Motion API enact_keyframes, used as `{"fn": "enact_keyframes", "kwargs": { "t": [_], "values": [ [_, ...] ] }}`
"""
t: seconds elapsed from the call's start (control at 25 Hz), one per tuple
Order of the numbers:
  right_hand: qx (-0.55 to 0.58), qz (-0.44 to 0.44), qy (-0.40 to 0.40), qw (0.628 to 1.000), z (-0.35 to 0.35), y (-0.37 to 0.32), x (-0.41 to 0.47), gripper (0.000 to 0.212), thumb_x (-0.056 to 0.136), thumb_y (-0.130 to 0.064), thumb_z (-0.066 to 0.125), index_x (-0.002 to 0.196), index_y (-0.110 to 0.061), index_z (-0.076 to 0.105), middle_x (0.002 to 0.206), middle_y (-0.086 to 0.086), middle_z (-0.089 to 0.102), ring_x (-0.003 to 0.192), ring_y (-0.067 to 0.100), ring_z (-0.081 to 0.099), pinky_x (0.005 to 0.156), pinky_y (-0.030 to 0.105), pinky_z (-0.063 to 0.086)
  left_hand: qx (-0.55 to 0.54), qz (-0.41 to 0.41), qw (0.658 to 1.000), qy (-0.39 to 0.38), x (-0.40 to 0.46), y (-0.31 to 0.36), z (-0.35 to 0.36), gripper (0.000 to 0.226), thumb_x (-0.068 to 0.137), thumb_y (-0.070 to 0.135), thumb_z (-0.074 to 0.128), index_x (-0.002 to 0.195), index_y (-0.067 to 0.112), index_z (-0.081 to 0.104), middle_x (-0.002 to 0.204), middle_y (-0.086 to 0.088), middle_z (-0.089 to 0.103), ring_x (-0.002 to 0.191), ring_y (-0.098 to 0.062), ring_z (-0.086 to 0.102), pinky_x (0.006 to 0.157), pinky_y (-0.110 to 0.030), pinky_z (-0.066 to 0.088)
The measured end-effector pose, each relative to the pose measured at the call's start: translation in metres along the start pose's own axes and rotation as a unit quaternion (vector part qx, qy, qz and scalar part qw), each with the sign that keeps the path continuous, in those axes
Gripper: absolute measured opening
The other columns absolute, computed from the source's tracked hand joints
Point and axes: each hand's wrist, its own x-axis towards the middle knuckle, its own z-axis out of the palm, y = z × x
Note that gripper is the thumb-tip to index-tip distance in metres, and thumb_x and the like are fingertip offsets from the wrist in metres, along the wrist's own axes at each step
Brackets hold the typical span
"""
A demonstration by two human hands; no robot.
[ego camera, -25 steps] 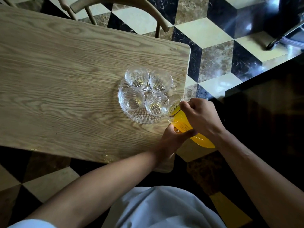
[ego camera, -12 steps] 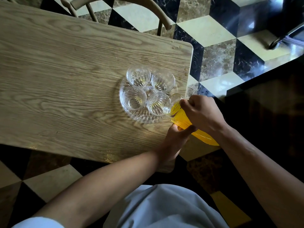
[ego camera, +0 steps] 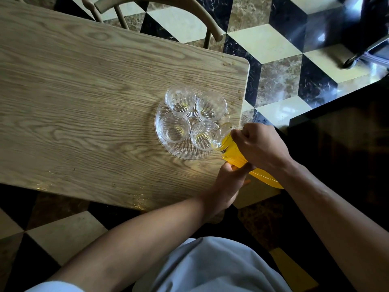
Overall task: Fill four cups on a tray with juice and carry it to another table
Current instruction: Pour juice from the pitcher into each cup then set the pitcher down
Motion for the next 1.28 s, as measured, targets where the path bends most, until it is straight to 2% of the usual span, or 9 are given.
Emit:
{"fn": "enact_keyframes", "kwargs": {
  "t": [0.16, 0.36, 0.48, 0.6, 0.72, 0.84, 0.92, 1.16, 1.28],
  "values": [
    [-0.008, 0.000, -0.007, 1.000, -0.001, -0.001, 0.003, 0.050, 0.097, -0.042, 0.052, 0.061, -0.009, 0.040, 0.057, 0.005, 0.046, 0.053, 0.027, 0.045, 0.047, 0.029, 0.027, -0.014, -0.003, 1.000, -0.006, -0.002, 0.002, 0.001, 0.070, 0.053, 0.046, 0.087, 0.113, 0.020, 0.061, 0.098, 0.006, 0.071, 0.103, -0.014, 0.065, 0.103, -0.054, 0.051],
    [-0.014, 0.003, -0.009, 1.000, -0.001, -0.003, 0.004, 0.049, 0.096, -0.043, 0.052, 0.061, -0.010, 0.042, 0.059, 0.006, 0.050, 0.054, 0.028, 0.048, 0.048, 0.027, 0.028, -0.020, -0.010, 1.000, -0.013, -0.007, 0.005, 0.004, 0.040, 0.074, 0.030, 0.084, 0.107, 0.021, 0.064, 0.092, 0.012, 0.074, 0.105, -0.015, 0.065, 0.099, -0.050, 0.051],
    [-0.017, 0.003, -0.014, 1.000, -0.002, -0.005, 0.003, 0.048, 0.096, -0.041, 0.052, 0.061, -0.011, 0.040, 0.059, 0.007, 0.049, 0.055, 0.029, 0.048, 0.048, 0.028, 0.029, -0.021, -0.012, 1.000, -0.014, -0.012, 0.009, 0.005, 0.054, 0.066, 0.037, 0.085, 0.114, 0.021, 0.064, 0.100, 0.010, 0.073, 0.104, -0.012, 0.064, 0.100, -0.052, 0.052],
    [-0.023, 0.002, -0.014, 1.000, -0.002, -0.007, 0.004, 0.048, 0.097, -0.041, 0.052, 0.061, -0.011, 0.041, 0.060, 0.008, 0.049, 0.057, 0.031, 0.049, 0.047, 0.028, 0.029, -0.025, -0.014, 1.000, -0.005, -0.013, 0.013, 0.007, 0.083, 0.054, 0.044, 0.087, 0.127, 0.014, 0.062, 0.111, 0.004, 0.072, 0.111, -0.017, 0.063, 0.095, -0.049, 0.054],
    [-0.034, -0.001, -0.010, 0.999, -0.003, -0.008, 0.004, 0.048, 0.097, -0.041, 0.051, 0.061, -0.011, 0.041, 0.060, 0.008, 0.049, 0.056, 0.031, 0.049, 0.047, 0.027, 0.028, -0.025, -0.014, 1.000, -0.004, -0.016, 0.016, 0.010, 0.085, 0.046, 0.046, 0.091, 0.120, 0.017, 0.062, 0.113, 0.001, 0.069, 0.116, -0.021, 0.061, 0.091, -0.048, 0.053],
    [-0.043, 0.001, -0.011, 0.999, -0.006, -0.009, 0.005, 0.047, 0.097, -0.041, 0.050, 0.062, -0.009, 0.044, 0.061, 0.009, 0.051, 0.059, 0.034, 0.053, 0.048, 0.028, 0.030, -0.027, -0.016, 0.999, 0.010, -0.019, 0.018, 0.015, 0.122, 0.021, 0.061, 0.098, 0.125, 0.012, 0.060, 0.113, 0.000, 0.068, 0.118, -0.021, 0.060, 0.091, -0.049, 0.054],
    [-0.046, 0.002, -0.014, 0.999, -0.007, -0.010, 0.005, 0.048, 0.096, -0.041, 0.050, 0.062, -0.009, 0.044, 0.061, 0.009, 0.051, 0.061, 0.036, 0.054, 0.049, 0.029, 0.032, -0.029, -0.018, 0.999, 0.019, -0.021, 0.021, 0.016, 0.140, 0.016, 0.066, 0.096, 0.134, 0.005, 0.055, 0.119, -0.003, 0.066, 0.123, -0.022, 0.059, 0.097, -0.054, 0.053],
    [-0.047, 0.003, -0.017, 0.999, -0.011, -0.010, 0.005, 0.049, 0.098, -0.043, 0.051, 0.062, -0.009, 0.046, 0.060, 0.007, 0.050, 0.059, 0.033, 0.051, 0.049, 0.029, 0.031, -0.027, -0.025, 0.999, 0.028, -0.026, 0.025, 0.021, 0.146, 0.016, 0.067, 0.095, 0.139, 0.003, 0.052, 0.126, -0.006, 0.063, 0.122, -0.021, 0.057, 0.093, -0.051, 0.054],
    [-0.048, 0.007, -0.019, 0.999, -0.013, -0.010, 0.005, 0.049, 0.098, -0.043, 0.050, 0.063, -0.009, 0.047, 0.060, 0.007, 0.051, 0.057, 0.031, 0.051, 0.049, 0.028, 0.031, -0.032, -0.020, 0.999, 0.027, -0.028, 0.027, 0.023, 0.149, 0.014, 0.067, 0.096, 0.140, 0.004, 0.050, 0.137, -0.011, 0.063, 0.134, -0.026, 0.055, 0.097, -0.054, 0.053]
  ]
}}
